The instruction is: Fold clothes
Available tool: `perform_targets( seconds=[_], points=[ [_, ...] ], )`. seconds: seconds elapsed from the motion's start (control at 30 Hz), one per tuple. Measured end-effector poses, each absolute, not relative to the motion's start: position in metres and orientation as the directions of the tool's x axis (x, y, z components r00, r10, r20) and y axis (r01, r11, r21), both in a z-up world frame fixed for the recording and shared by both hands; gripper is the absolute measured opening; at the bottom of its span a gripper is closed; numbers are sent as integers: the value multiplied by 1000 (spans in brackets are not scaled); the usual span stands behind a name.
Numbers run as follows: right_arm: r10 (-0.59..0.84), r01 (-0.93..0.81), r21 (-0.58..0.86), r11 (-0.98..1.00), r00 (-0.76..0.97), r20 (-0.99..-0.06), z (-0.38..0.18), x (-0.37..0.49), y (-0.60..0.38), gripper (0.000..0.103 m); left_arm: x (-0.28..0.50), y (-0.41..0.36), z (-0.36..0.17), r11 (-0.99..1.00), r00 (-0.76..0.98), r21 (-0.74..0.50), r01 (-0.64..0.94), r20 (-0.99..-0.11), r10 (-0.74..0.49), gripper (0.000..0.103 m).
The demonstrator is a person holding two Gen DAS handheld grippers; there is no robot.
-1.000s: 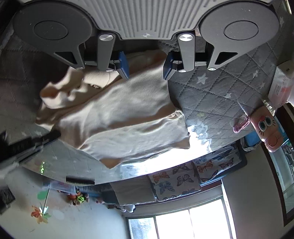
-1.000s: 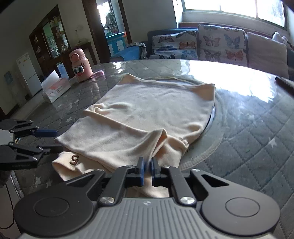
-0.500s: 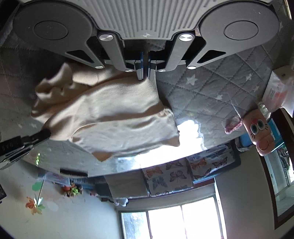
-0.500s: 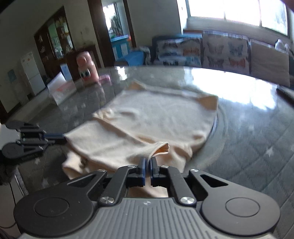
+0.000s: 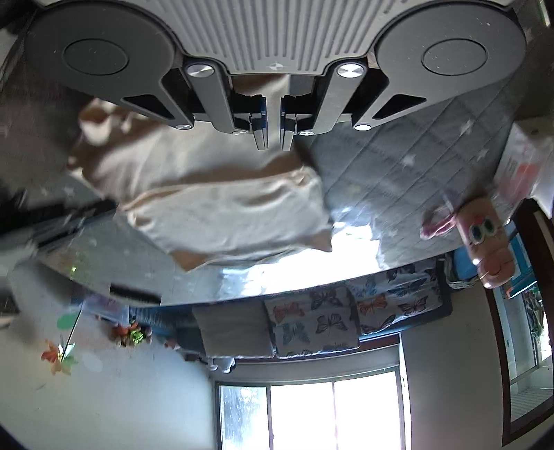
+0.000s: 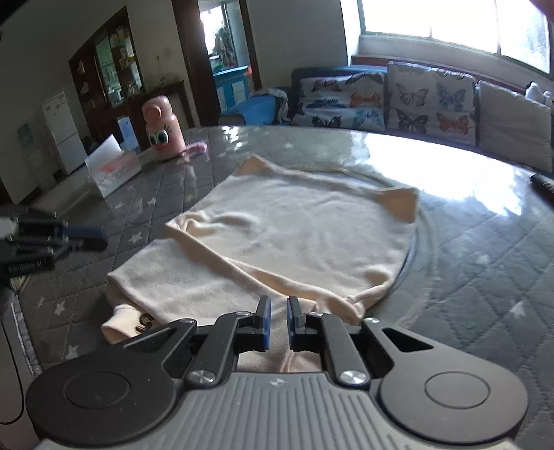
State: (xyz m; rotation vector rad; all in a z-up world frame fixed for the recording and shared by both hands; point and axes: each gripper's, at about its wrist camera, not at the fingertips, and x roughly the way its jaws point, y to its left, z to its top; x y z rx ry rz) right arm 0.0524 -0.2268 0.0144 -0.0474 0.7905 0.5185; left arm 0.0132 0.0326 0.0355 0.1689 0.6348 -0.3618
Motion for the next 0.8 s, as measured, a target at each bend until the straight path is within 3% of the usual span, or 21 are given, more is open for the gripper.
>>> perform_targets(
  seconds=[0.33, 0.7, 0.77, 0.8],
  points=[
    [417, -464, 144, 874, 563, -714, -5, 62, -226, 10, 68, 4, 2, 925, 697, 16, 378, -663, -274, 9],
    [400, -455, 132, 880, 563, -723, -9, 68, -232, 11, 64, 12, -1, 925, 691, 25, 378, -673, -264, 10],
    [402, -469, 121, 875, 565, -720, -5, 64, -232, 13, 54, 12, 4, 917, 695, 50, 396, -669, -264, 16],
    [410, -483, 117, 868, 565, -716, -2, 60, -230, 18, 48, 13, 6, 912, 698, 64, 405, -666, -263, 26]
  ],
)
